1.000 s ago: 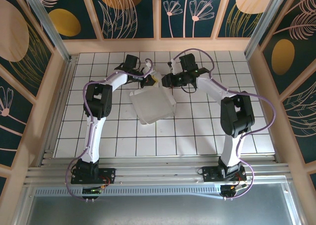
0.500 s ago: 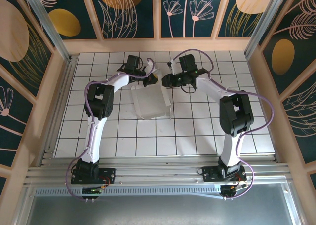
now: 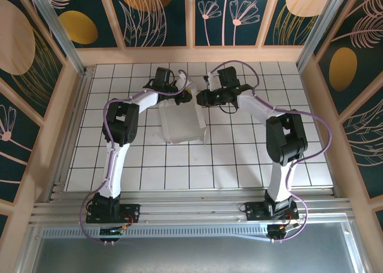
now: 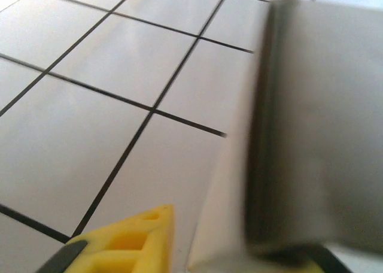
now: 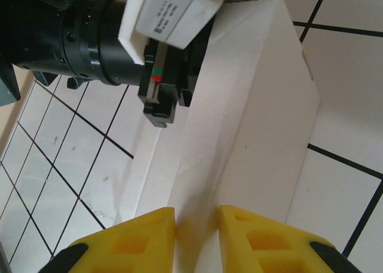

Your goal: Fold the paper box

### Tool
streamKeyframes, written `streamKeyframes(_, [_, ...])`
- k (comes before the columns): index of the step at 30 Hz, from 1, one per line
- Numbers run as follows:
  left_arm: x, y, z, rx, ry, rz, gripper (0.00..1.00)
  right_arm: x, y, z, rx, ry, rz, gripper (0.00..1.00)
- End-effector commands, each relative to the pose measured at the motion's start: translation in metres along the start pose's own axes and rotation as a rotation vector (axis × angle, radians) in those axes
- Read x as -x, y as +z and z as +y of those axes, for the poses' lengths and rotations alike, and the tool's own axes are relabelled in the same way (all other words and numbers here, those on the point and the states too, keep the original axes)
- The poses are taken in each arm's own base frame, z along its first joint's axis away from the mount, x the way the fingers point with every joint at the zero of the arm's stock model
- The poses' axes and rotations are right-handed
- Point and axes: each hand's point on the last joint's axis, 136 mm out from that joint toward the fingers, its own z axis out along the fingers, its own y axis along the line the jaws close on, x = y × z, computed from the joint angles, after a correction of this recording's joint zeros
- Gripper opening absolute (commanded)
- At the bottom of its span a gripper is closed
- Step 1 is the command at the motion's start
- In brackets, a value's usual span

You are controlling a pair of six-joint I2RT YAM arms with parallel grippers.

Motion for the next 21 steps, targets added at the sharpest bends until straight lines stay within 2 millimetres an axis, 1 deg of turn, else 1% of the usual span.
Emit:
streamKeyframes(1, [0.0277,-0.0059,0.0139,0.103,-0.021,-0.046,0.25,-0.0092,0.0065,0.0009,0.031,0.027,0.024,0.26])
streamKeyframes(3, [0.031,-0.0058,0.0131,0.095,-0.028,-0.062,0.23,-0.0087,0.0058,0.0015,0.032,0.024,0.024,0.26])
streamKeyframes(7, [0.0332,-0.003,0.0118,0.069,-0.048,-0.065,0.0,-0.0086,0.0048,0.0005,0.025,0.022,0.025,0.27])
streamKeyframes(14, [0.0312,-0.0048,0.0195,0.126,-0.088,-0.06,0.0,-0.0098,0.0047,0.0004,0.022,0.022,0.026,0.26])
streamKeyframes(15, [0.0305,-0.0049,0.0203,0.132,-0.096,-0.058,0.04,-0.0098,0.0045,-0.0003,0.02,0.023,0.026,0.27])
streamKeyframes(17, [0.0292,-0.0046,0.021,0.138,-0.113,-0.054,0.2,-0.0094,0.0046,0.0009,0.023,0.02,0.025,0.26])
streamKeyframes(18, [0.0301,-0.0046,0.0208,0.138,-0.118,-0.057,0.26,-0.0087,0.0042,0.0005,0.023,0.021,0.024,0.27])
streamKeyframes(19, [0.0317,-0.0043,0.0196,0.133,-0.123,-0.064,0.27,-0.0085,0.0043,0.0005,0.022,0.02,0.023,0.26])
streamKeyframes(21, [0.0336,-0.0037,0.0182,0.121,-0.13,-0.079,0.27,-0.0089,0.0044,0.0,0.022,0.021,0.025,0.26])
